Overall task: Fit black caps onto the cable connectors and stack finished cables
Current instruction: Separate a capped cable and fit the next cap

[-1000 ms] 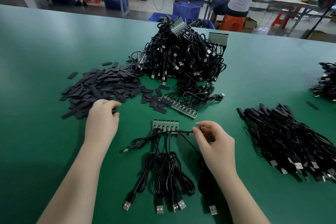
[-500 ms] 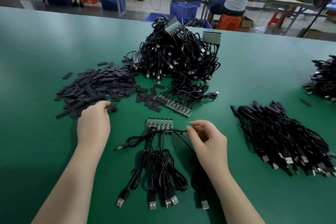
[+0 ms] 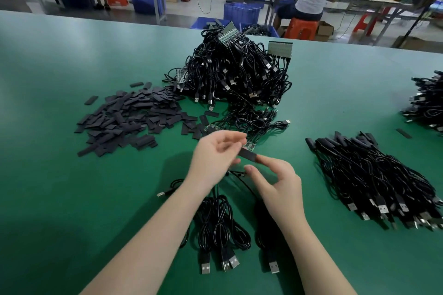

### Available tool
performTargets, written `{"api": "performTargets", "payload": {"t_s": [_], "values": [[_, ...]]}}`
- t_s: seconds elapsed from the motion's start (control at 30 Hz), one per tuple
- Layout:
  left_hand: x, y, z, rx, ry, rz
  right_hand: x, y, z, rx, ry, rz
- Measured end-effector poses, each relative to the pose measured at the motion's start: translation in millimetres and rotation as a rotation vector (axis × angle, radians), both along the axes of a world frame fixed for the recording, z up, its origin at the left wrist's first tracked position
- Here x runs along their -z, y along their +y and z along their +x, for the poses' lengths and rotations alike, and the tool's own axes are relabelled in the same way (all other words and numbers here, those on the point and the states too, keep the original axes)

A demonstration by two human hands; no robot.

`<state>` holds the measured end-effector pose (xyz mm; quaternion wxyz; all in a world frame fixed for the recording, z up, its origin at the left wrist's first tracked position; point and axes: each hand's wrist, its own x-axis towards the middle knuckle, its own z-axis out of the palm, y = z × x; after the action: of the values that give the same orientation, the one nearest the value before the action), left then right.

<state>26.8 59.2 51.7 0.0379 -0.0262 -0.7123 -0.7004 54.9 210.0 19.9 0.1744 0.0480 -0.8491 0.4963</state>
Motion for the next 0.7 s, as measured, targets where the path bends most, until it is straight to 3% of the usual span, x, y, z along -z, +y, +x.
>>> {"api": "performTargets", "payload": {"t_s": [0.13,0.33,0.7], "values": [[12,9,9,0.043,0.057,0.038,1,0,-2,0.043,-0.064,-0.12],[19,1,19,0.005,0.109,-0.126,-2,0,-2,-0.003,-0.116,-0.32],[21,7,27,-0.076,0.255,-0.331,-4,-2,1,-0.069,-0.092,-0.374]]}}
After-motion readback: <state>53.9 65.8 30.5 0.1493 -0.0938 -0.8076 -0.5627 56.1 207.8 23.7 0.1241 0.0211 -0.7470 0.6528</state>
